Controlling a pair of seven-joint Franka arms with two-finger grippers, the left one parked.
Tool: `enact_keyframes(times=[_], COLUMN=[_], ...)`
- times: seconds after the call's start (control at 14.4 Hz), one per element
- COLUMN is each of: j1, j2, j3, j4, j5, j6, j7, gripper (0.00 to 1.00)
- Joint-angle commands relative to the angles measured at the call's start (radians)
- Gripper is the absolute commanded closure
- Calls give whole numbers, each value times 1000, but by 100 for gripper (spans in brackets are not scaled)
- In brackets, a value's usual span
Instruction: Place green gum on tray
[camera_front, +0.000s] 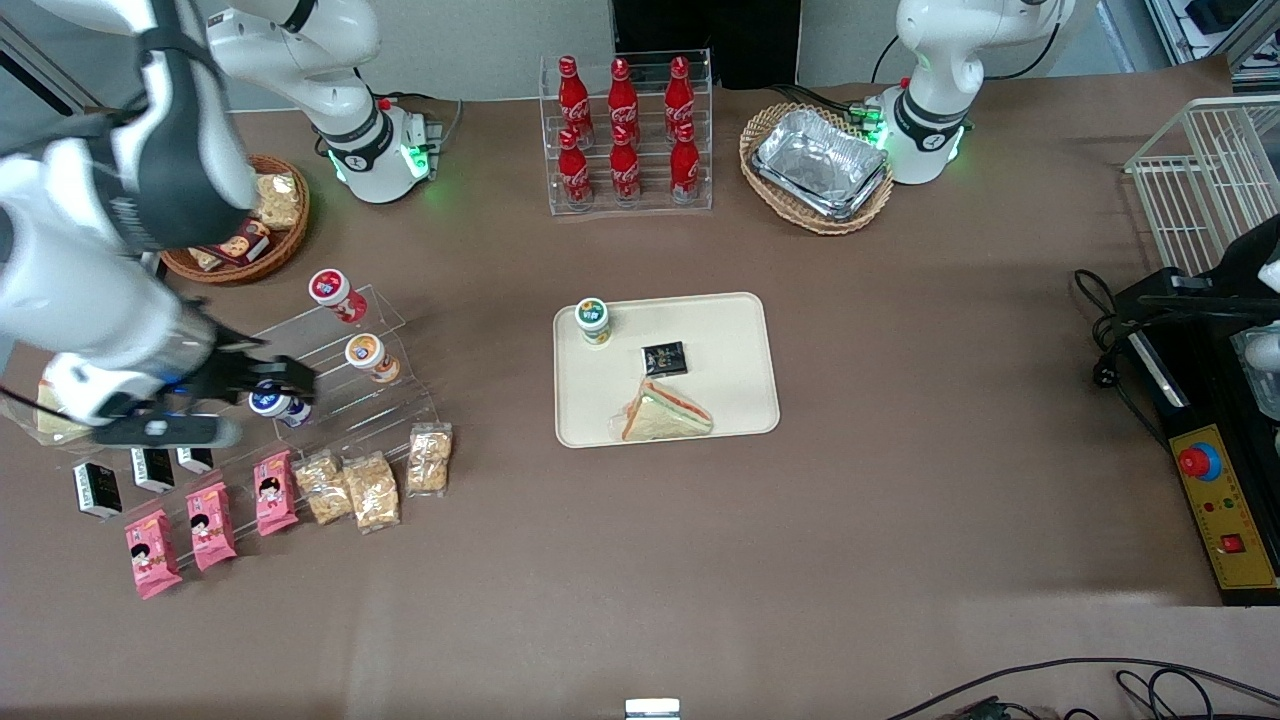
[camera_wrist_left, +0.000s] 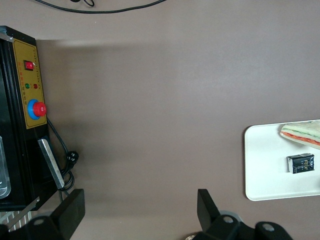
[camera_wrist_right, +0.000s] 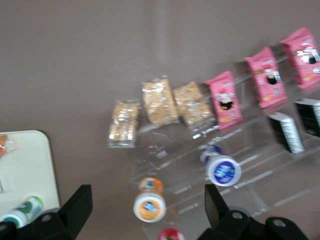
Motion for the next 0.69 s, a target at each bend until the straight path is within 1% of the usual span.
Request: enact_keyframes(times=[0.0, 0.14, 0.21, 0.28, 0.42, 0.62], j1=[-60, -62, -60, -62, -59, -62], j2=[-46, -57, -67, -92, -116, -123], j3=[16, 4, -16, -30, -63, -71], j4=[33, 58, 60, 58, 56, 58], j5=[-10, -28, -51, -57, -53, -50], j6=[-80, -105, -117, -120, -126, -126], j7=[-55, -57, -63, -104, -214, -215], gripper=[0, 0, 0, 0, 0, 0])
